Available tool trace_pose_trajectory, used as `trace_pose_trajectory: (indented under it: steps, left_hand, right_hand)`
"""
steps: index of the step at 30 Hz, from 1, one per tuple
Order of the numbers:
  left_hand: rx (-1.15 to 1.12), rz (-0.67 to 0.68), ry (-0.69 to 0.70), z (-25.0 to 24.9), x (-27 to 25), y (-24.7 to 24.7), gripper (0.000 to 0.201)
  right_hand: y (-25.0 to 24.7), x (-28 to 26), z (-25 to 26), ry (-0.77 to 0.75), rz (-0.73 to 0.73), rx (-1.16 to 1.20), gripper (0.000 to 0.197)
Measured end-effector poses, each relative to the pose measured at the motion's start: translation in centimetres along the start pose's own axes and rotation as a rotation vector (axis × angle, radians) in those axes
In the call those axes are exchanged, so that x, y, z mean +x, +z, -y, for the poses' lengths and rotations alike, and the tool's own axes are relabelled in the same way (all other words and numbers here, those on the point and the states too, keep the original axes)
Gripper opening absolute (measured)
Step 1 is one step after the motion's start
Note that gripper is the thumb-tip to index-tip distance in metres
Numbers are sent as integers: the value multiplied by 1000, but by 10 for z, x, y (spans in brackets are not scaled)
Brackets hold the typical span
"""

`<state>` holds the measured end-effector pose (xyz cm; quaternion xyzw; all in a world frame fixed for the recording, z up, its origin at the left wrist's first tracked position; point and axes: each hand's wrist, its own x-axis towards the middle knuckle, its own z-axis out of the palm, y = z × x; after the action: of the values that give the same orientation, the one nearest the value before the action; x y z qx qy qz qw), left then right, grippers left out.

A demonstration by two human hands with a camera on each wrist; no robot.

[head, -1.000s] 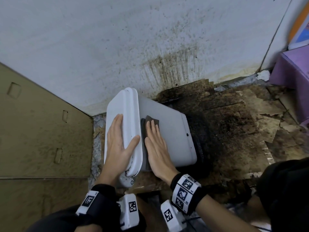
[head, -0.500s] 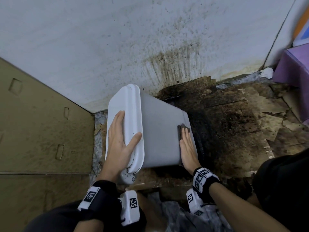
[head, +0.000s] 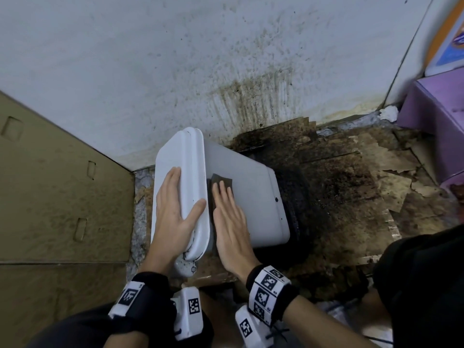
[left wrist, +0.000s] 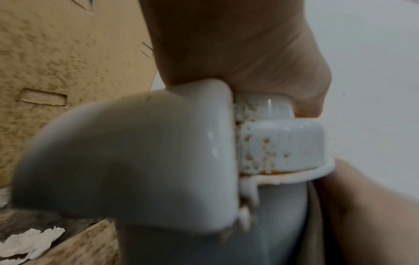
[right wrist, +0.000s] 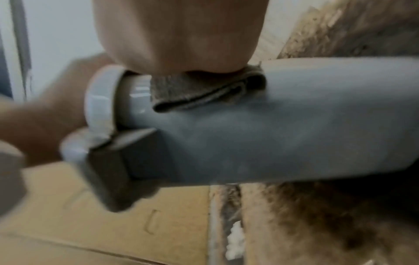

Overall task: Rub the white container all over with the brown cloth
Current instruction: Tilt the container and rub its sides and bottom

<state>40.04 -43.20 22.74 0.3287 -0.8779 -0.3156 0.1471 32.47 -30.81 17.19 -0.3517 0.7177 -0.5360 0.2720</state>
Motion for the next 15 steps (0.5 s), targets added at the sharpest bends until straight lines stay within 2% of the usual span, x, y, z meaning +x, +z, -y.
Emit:
trace_pose_trajectory:
  steps: [2, 4, 11, 15]
  left_hand:
    - [0, 1, -2, 2, 0, -1, 89]
    - [-2, -1, -10, 4, 0, -2, 89]
    - [-34, 17, -18, 2, -2, -4, 85]
    - [-44, 5, -18, 0, -1, -2, 85]
  right_hand:
    - [-7, -1, -11, -66, -1, -106, 53]
    - [-13, 1, -27, -64, 9, -141, 53]
    - [-42, 9, -128, 269, 29, -118, 51]
    - [-39, 20, -114, 393, -9, -62, 56]
